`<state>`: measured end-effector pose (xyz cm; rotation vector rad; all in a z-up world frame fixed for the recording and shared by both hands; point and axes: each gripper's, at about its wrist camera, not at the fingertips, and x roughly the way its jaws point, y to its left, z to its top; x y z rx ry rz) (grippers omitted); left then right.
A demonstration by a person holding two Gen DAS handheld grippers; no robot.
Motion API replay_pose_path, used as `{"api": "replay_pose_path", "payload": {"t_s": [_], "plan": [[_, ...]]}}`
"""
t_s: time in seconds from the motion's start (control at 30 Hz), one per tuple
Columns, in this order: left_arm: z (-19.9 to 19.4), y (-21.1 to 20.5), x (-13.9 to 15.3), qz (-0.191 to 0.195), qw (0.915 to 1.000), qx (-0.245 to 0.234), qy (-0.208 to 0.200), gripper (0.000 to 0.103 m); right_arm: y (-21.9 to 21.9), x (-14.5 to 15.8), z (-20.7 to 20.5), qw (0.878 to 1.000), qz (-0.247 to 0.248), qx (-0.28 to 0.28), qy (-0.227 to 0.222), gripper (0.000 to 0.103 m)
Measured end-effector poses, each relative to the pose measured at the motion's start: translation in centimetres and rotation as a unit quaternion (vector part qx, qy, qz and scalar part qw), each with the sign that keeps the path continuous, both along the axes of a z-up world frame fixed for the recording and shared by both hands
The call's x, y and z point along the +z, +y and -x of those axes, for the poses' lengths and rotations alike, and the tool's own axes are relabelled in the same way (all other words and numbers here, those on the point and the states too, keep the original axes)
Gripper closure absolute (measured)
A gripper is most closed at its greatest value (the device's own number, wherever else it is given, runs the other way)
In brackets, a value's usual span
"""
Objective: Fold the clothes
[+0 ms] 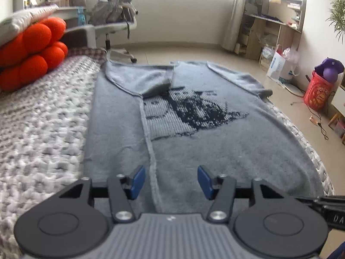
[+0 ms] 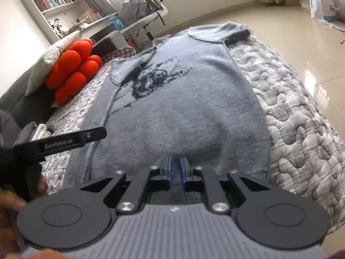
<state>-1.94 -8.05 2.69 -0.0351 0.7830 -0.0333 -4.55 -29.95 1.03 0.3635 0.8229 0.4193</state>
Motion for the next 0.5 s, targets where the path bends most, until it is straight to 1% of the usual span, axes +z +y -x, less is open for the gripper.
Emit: {"api": "replay_pose_path", "payload": {"t_s": [0.1, 0.23, 0.3, 0.37, 0.43, 0.5], "plan": [[-0.8, 0.0, -0.8, -0.004, 1.0000, 0.006, 0.006, 0.048, -0.3, -0.1, 0.0, 1.000, -0.005, 0.007, 0.000, 0.089], [-1.4, 0.5, 0.5, 0.019, 0.9997, 0.010, -0.009, 0.048, -1.0, -0.1, -0.1, 1.000, -0.018, 0.005, -0.003, 0.089], [-1.7, 0.6, 0.8, 0.020, 0.9996, 0.014, -0.016, 0.048, -1.4, -0.1, -0.2, 1.000, -0.025, 0.003, -0.001, 0.089], [-2.5, 0.6, 0.4, 0.017, 0.9997, 0.018, -0.008, 0.048, -1.6, -0.1, -0.4, 1.000, -0.031, 0.002, 0.002, 0.089], [-3.3, 0.6, -0.5, 0.022, 0.9995, 0.019, 0.014, 0.048, -1.7, -0.1, -0.6, 0.999, -0.035, 0.002, 0.004, 0.089], [-3.6, 0.5, -0.8, 0.012, 0.9997, 0.017, 0.013, 0.048, -1.8, 0.0, -0.7, 0.999, -0.038, 0.002, 0.005, 0.089]]}}
